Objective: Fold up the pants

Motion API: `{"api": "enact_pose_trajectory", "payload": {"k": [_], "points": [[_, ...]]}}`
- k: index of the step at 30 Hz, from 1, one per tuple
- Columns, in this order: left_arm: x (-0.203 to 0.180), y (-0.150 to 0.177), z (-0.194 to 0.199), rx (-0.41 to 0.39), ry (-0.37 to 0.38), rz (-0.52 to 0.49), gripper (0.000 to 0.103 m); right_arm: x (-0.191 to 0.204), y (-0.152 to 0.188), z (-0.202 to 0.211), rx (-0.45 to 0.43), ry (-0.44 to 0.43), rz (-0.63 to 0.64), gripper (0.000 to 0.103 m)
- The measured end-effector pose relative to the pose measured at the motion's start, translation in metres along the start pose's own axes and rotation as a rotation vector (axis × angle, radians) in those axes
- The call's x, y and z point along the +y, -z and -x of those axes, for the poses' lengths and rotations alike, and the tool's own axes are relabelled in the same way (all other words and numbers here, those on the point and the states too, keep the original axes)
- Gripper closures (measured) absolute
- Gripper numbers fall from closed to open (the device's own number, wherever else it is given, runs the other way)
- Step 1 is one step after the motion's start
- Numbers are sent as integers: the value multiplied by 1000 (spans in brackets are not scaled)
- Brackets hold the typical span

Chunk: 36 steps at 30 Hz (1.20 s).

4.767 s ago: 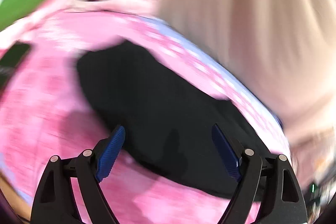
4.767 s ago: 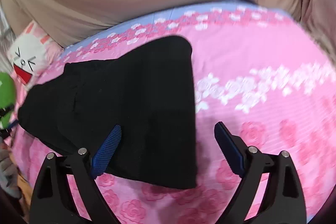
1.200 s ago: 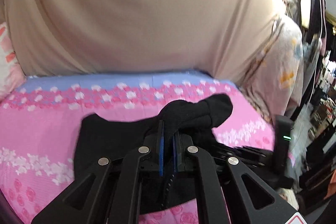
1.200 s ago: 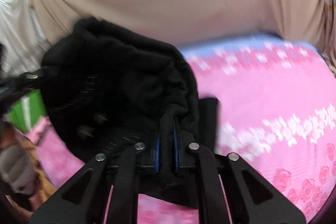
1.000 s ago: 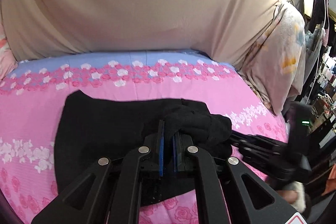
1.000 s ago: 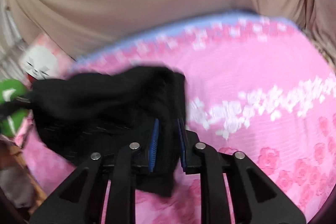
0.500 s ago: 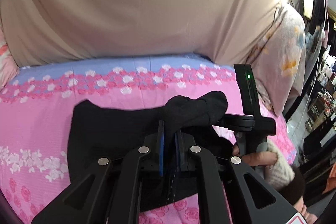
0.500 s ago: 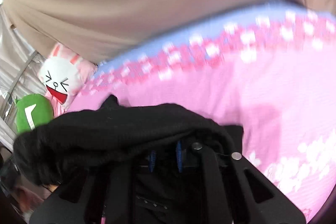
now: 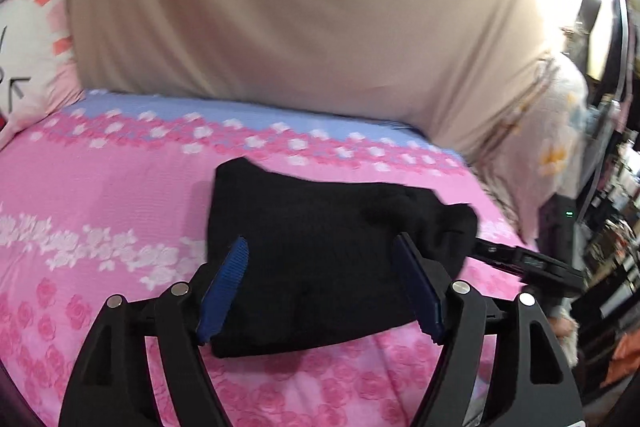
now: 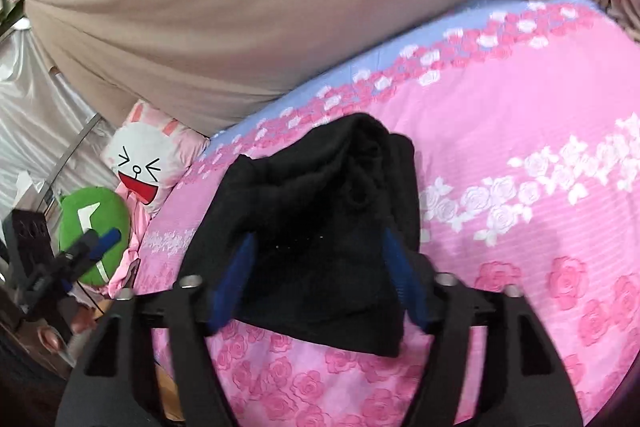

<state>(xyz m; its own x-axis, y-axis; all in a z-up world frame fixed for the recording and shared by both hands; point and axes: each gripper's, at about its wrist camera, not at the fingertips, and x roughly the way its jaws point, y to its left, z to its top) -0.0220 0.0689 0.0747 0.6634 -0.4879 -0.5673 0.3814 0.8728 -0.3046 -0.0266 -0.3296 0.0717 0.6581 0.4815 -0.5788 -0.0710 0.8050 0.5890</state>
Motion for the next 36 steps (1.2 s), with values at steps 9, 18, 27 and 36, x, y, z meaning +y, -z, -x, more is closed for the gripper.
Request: {"api": "enact_pose_trajectory", "payload": {"k": [9,18,27,36], "points": [[-4,32,-35,98,-117,-84,30,5,4,36,-49,47,-9,16],[27,56,-35,134,-159,-3,30,50,11,-43,87,190,148,75],[43,35,13,26,-114,47,28,180,-48,33,-101,-181,317,86],[29,44,-14,106,-69,4,28,11,51,-1,36,310,64,77]]}}
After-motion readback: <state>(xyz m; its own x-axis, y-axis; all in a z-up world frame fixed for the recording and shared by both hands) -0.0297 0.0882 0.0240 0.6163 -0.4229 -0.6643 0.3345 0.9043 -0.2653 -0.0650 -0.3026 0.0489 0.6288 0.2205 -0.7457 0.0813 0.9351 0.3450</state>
